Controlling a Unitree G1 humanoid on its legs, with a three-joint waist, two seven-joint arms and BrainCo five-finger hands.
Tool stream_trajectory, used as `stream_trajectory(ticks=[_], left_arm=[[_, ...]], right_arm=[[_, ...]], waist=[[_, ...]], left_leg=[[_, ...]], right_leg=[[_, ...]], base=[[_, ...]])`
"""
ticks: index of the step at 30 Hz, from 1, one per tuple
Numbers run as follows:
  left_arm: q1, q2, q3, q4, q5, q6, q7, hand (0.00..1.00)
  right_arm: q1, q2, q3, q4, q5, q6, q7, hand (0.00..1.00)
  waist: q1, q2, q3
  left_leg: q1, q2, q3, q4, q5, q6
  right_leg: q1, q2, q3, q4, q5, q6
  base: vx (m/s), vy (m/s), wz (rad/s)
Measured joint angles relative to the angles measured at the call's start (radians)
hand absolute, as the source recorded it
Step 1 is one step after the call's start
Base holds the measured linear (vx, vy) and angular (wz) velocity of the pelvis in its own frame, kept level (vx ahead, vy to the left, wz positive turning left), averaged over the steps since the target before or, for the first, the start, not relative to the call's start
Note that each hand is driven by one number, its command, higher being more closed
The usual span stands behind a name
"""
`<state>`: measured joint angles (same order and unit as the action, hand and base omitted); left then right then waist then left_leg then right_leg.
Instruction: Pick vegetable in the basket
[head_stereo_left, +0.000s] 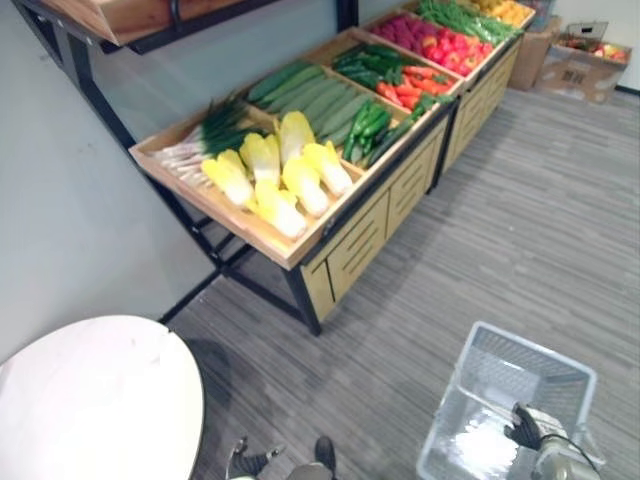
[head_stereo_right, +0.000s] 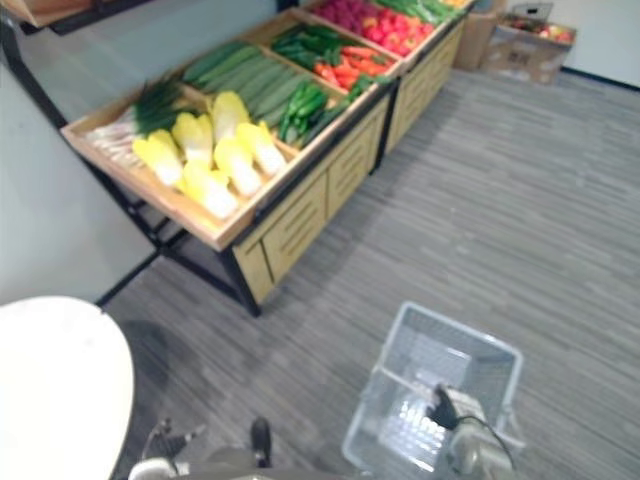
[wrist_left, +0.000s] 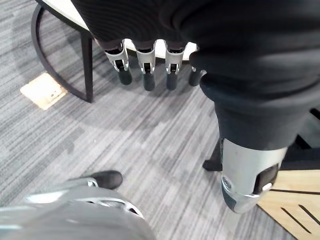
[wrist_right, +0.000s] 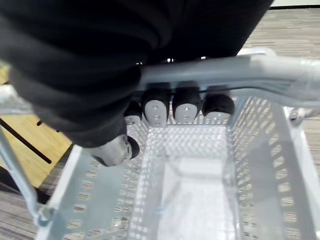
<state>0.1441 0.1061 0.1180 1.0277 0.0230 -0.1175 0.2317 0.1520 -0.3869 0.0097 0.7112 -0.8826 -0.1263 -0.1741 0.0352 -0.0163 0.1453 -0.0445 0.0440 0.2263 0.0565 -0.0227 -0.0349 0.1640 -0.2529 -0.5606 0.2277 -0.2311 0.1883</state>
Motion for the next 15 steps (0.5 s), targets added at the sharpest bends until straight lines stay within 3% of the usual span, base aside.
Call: stream_trajectory(ticks=[1,2,3,4,5,6,7,8,10,11,12,13,15], left_arm=[[0.006,-0.003,-0.014,0.014,0.000,0.005,0.000,0.00],[0.010,0.001,-0.025,0.014,0.001,0.005,0.000,0.00],[0.015,0.020,-0.044,0.018,0.000,0.008,-0.002,0.00],[0.014,0.029,-0.055,0.013,0.000,0.010,-0.002,0.00],[0.019,0.043,-0.056,0.004,0.000,0.011,-0.002,0.00],[0.021,0.050,-0.055,0.005,0.000,0.011,-0.003,0.00],[0.016,0.055,-0.053,0.005,0.000,0.012,-0.002,0.00],[0.010,0.055,-0.052,0.005,0.000,0.012,-0.002,0.00],[0.005,0.051,-0.052,-0.003,0.001,0.011,-0.003,0.00],[0.004,0.054,-0.051,-0.008,0.001,0.011,-0.001,0.00],[0.002,0.054,-0.049,-0.008,0.001,0.012,0.000,0.00],[-0.002,0.046,-0.045,-0.008,0.002,0.012,0.000,0.00],[0.000,0.021,-0.035,-0.008,0.001,0.012,0.001,0.00]], right_arm=[[-0.004,-0.002,-0.001,0.004,0.000,0.007,-0.002,1.00],[-0.013,0.001,0.001,0.004,0.000,0.007,-0.003,1.00],[-0.007,0.017,0.013,0.003,-0.001,0.005,0.004,1.00],[0.005,0.033,0.023,0.003,-0.001,0.006,0.005,1.00],[0.008,0.047,0.023,0.003,-0.001,0.004,0.006,1.00],[0.008,0.051,0.024,0.002,-0.001,0.002,0.006,1.00],[0.007,0.050,0.027,-0.004,-0.001,0.003,0.005,1.00],[0.005,0.048,0.026,-0.007,-0.001,0.005,0.005,1.00],[-0.009,0.047,0.017,-0.010,0.000,0.009,0.004,1.00],[-0.015,0.051,0.011,-0.010,0.001,0.011,0.004,1.00],[-0.016,0.051,0.004,-0.010,0.001,0.012,0.005,1.00],[-0.016,0.046,-0.012,-0.011,0.005,0.016,0.004,1.00],[-0.011,0.030,-0.022,-0.007,0.021,0.025,0.005,1.00]], waist=[[-0.005,0.020,0.004],[-0.005,0.024,0.006],[-0.008,0.019,0.009],[-0.015,0.007,0.018],[-0.022,0.006,0.024],[-0.027,-0.007,0.025],[-0.035,-0.021,0.030],[-0.034,-0.023,0.032],[-0.033,-0.026,0.031],[-0.032,-0.041,0.025],[-0.032,-0.049,0.023],[-0.035,-0.034,0.022],[-0.037,0.000,0.011]], left_leg=[[0.001,0.000,-0.011,0.024,-0.027,-0.003],[0.011,-0.002,-0.010,0.026,-0.031,0.001],[0.031,-0.003,-0.018,0.025,-0.036,0.006],[0.061,-0.002,-0.042,0.021,-0.040,0.013],[0.070,0.001,-0.053,0.021,-0.045,0.022],[0.072,0.004,-0.062,0.021,-0.046,0.024],[0.074,0.013,-0.083,0.016,-0.047,0.024],[0.076,0.018,-0.089,0.014,-0.047,0.024],[0.063,0.028,-0.103,0.008,-0.049,0.020],[0.063,0.017,-0.102,0.002,-0.054,0.009],[0.066,0.017,-0.107,0.005,-0.058,-0.001],[0.074,0.021,-0.130,0.008,-0.070,-0.022],[0.080,0.064,-0.154,0.034,-0.098,-0.064]], right_leg=[[-0.092,-0.060,0.053,0.244,0.000,0.001],[-0.155,-0.090,0.101,0.375,0.028,-0.043],[-0.267,-0.114,0.210,0.573,0.139,-0.136],[-0.324,-0.093,0.315,0.684,0.199,-0.116],[-0.345,-0.069,0.360,0.706,0.145,-0.111],[-0.357,-0.056,0.376,0.687,0.109,-0.110],[-0.364,-0.021,0.370,0.562,0.055,-0.106],[-0.365,-0.010,0.365,0.479,0.053,-0.108],[-0.350,0.022,0.392,0.129,0.079,-0.083],[-0.347,0.020,0.431,-0.019,0.096,-0.067],[-0.345,0.018,0.435,-0.029,0.135,-0.068],[-0.345,0.027,0.430,-0.011,0.169,-0.075],[-0.346,0.065,0.420,0.035,0.166,-0.081]], base=[[0.04,0.136,-0.01],[-0.04,0.155,0.07],[0.02,0.138,0.25],[0.05,0.122,0.47],[0.06,0.047,0.49],[0.04,-0.013,0.62],[0.03,-0.043,0.53],[0.11,-0.112,0.57],[0.13,-0.150,0.26],[0.12,-0.154,0.15],[0.18,-0.235,0.21],[0.26,-0.325,0.27],[0.26,-0.287,0.17]])
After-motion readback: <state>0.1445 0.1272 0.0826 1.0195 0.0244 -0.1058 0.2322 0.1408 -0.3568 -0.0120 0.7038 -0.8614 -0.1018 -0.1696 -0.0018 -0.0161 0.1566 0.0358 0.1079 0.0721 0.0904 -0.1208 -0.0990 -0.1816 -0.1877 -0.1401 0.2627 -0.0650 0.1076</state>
